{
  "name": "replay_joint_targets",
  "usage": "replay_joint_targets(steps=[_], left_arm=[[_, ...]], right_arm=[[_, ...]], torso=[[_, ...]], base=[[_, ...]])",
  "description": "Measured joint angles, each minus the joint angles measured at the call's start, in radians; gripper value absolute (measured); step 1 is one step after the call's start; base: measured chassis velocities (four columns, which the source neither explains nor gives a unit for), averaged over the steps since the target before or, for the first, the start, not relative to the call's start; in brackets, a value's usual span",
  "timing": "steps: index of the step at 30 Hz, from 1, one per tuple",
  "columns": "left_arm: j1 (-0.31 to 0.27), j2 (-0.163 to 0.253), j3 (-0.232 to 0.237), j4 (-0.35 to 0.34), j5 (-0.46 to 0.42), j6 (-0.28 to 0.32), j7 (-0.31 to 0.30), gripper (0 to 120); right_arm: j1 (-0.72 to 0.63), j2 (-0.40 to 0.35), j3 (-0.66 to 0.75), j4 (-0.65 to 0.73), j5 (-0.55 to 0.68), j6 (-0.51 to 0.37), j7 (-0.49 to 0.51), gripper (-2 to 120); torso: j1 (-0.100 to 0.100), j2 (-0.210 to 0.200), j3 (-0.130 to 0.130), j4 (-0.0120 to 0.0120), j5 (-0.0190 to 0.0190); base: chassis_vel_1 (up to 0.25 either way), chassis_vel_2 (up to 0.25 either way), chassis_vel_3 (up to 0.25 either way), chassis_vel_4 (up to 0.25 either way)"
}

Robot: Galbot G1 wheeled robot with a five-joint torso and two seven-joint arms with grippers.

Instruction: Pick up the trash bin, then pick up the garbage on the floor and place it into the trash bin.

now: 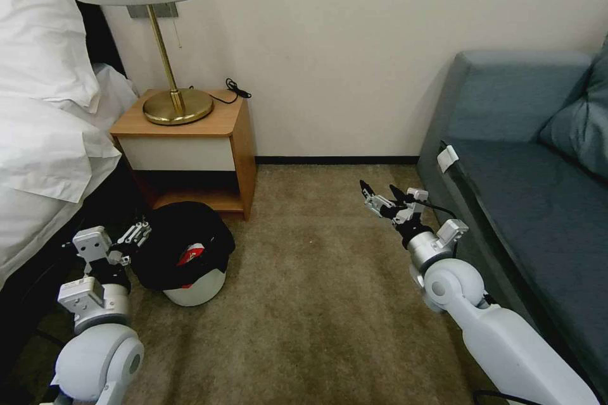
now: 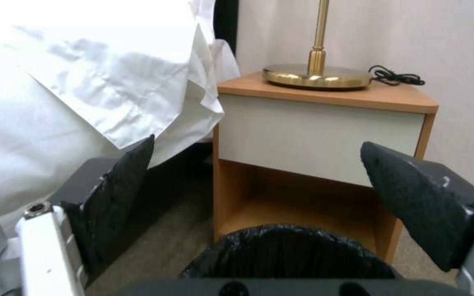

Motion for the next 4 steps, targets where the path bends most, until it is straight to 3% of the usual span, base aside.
replay_joint_targets(steps=[4], left_arm=[[0.000, 0.000, 0.000, 0.000, -0.001, 0.000, 0.000, 100]], right_arm=[[0.000, 0.000, 0.000, -0.001, 0.000, 0.000, 0.000, 100]], torso=[[0.000, 0.000, 0.000, 0.0000, 0.0000]], base=[[0.000, 0.000, 0.000, 0.000]])
